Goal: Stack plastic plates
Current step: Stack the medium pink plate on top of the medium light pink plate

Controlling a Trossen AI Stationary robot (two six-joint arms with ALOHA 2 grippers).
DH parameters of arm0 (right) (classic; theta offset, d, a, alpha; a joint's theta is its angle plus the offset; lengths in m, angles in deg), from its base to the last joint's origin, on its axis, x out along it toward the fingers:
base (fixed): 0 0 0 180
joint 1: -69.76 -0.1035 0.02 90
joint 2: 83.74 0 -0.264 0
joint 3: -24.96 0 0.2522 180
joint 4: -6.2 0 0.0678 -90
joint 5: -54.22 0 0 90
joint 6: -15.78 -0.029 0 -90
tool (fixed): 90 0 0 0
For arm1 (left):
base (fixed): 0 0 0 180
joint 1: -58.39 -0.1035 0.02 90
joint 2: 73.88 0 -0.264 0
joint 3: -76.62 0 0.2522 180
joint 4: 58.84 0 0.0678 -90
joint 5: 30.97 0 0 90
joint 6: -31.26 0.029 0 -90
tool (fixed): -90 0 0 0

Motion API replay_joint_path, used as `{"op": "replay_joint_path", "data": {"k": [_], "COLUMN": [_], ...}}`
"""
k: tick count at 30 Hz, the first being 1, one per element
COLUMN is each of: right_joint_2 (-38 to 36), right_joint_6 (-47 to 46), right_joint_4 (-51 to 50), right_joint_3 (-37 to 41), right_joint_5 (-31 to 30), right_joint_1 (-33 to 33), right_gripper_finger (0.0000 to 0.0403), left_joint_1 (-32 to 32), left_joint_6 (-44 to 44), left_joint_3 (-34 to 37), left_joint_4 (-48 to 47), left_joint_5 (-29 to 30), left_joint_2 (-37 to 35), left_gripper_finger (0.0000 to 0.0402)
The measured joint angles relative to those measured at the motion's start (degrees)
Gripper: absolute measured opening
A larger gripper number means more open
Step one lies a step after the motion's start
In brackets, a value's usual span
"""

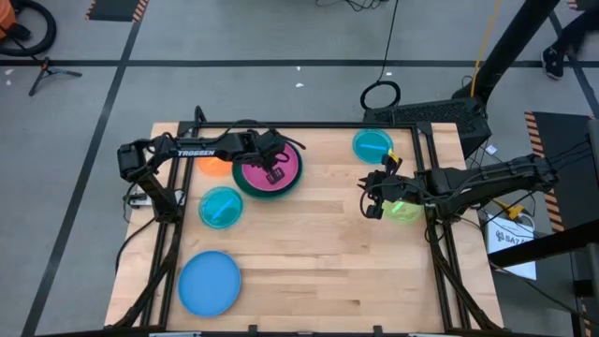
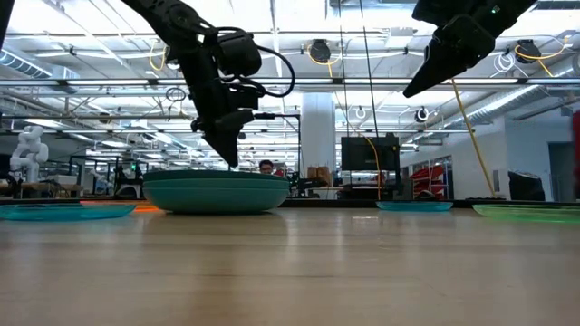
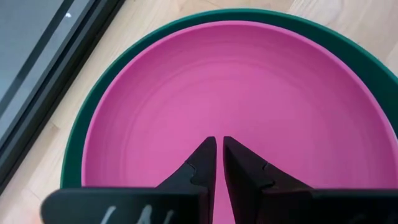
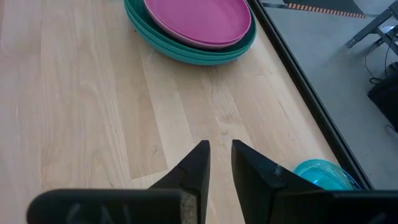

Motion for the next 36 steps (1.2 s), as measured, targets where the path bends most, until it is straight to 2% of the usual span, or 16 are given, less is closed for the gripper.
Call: {"op": "replay_joint_path", "data": {"k": [12, 19, 24, 31, 36], "right_joint_2": [0.0, 0.0, 0.0, 0.0, 0.0], "right_joint_6": [0.0, 0.0, 0.0, 0.1, 0.1], "right_joint_4": [0.0, 0.0, -0.2, -0.2, 0.0], "right_joint_3": [0.0, 0.0, 0.0, 0.0, 0.1], "right_joint_5": [0.0, 0.0, -0.1, -0.2, -0.2], "right_joint_1": [0.0, 0.0, 0.0, 0.0, 0.0], "right_gripper_finger": [0.0059, 0.0059, 0.0059, 0.0059, 0.0059], "left_joint_1": [0.0, 0.8, 1.4, 3.7, 5.4], "left_joint_6": [-1.0, -1.6, -1.7, -4.5, -5.7], "left_joint_3": [0.0, 0.0, -0.1, -0.2, -1.6], "left_joint_4": [0.0, 0.6, -0.7, -1.9, -6.2], "left_joint_5": [0.0, -0.1, 0.1, -1.0, -1.6], "left_joint_2": [0.0, 3.9, 6.3, 6.1, 6.2], "left_gripper_finger": [0.0037, 0.0037, 0.0037, 0.0037, 0.0037]}}
